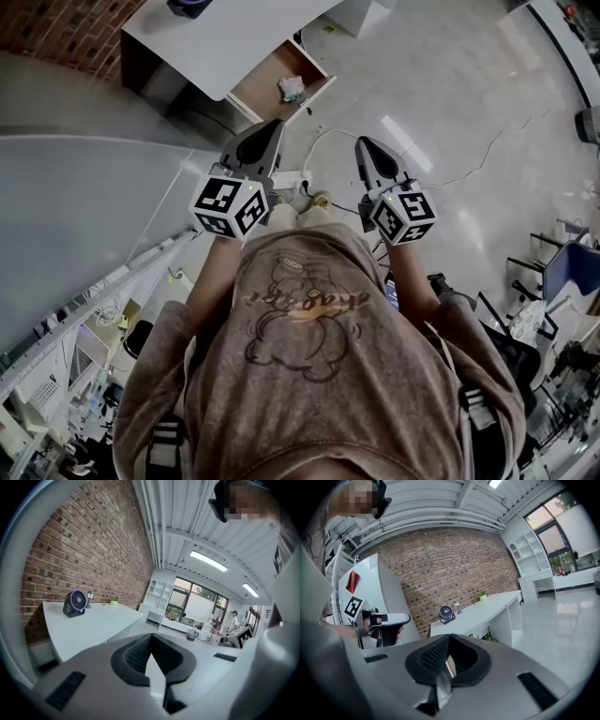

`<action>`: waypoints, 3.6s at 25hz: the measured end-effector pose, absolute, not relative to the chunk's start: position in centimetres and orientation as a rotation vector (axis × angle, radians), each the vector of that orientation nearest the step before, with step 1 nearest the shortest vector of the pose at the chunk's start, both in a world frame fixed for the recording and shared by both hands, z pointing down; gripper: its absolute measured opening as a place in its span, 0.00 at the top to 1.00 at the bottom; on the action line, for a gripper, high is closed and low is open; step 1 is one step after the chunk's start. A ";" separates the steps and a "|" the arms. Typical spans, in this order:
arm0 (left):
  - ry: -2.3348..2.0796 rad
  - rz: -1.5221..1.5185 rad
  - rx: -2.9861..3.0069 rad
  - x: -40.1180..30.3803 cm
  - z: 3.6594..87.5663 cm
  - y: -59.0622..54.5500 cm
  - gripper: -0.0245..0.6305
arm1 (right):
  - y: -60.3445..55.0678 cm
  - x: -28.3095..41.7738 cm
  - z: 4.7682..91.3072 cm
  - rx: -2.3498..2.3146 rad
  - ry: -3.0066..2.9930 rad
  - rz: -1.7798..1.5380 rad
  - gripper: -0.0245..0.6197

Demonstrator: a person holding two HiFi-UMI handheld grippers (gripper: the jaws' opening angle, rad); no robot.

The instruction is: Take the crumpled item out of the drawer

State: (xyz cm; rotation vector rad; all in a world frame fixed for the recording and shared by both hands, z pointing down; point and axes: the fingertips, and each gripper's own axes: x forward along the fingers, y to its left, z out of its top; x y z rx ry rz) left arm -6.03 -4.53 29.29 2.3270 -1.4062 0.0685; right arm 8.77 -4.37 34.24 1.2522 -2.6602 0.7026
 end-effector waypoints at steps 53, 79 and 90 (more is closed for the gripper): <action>-1.291 0.180 2.286 -8.0 48.7 -14.2 0.95 | -10.4 3.0 50.3 1.222 -2.597 0.826 0.97; -1.260 0.167 2.218 -7.6 50.8 -15.9 0.37 | -10.4 4.6 50.5 1.238 -2.564 0.834 0.97; -1.288 0.334 2.154 -8.9 57.0 -19.0 0.35 | -9.4 5.8 50.1 1.276 -2.535 0.847 0.97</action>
